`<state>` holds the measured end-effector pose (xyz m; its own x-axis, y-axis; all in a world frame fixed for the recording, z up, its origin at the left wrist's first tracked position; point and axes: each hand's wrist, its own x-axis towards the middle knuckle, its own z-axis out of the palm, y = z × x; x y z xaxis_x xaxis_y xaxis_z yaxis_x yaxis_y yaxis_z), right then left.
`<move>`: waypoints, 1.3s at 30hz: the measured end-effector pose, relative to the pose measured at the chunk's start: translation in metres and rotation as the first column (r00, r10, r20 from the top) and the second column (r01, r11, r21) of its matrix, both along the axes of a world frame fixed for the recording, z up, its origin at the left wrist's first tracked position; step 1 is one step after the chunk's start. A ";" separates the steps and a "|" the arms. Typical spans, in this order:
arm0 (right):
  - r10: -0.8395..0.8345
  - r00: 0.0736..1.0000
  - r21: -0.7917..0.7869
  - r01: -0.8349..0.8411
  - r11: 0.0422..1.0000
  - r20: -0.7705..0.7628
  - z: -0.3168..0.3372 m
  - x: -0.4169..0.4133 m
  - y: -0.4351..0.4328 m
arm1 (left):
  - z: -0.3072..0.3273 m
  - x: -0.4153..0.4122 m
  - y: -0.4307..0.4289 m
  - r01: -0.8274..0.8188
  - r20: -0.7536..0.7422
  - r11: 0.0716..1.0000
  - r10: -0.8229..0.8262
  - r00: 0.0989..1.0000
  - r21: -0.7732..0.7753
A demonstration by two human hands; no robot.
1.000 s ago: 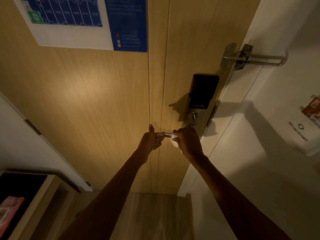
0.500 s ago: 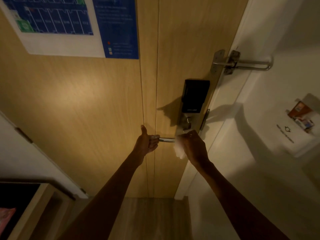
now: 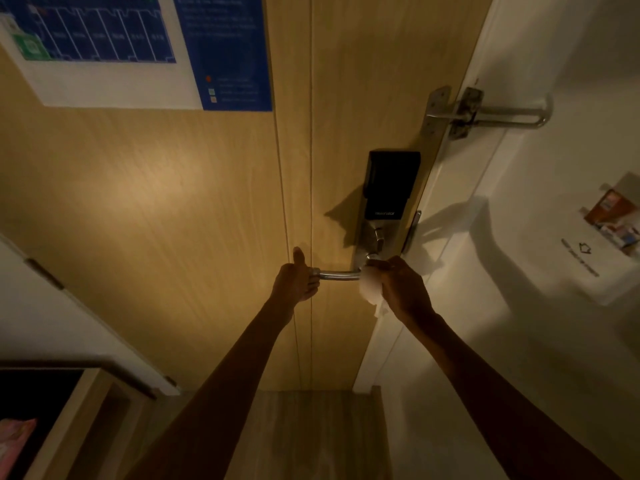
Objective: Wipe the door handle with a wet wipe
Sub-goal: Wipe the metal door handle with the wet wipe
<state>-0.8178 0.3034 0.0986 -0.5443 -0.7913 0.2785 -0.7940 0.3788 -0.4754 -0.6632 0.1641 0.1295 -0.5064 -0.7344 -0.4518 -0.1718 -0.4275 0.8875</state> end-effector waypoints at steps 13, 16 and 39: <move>0.132 0.985 0.006 -0.133 0.991 -0.114 -0.007 -0.015 0.000 | 0.007 0.004 0.002 0.036 0.032 0.999 -0.036 0.999 0.007; 0.120 0.991 0.026 -0.119 0.993 -0.051 -0.008 -0.017 0.002 | 0.008 0.004 0.002 0.036 0.036 0.999 -0.036 0.999 -0.005; 0.092 0.996 -0.011 -0.092 0.996 0.007 -0.024 -0.027 0.000 | 0.007 0.002 0.001 0.021 0.061 1.000 -0.022 0.998 0.011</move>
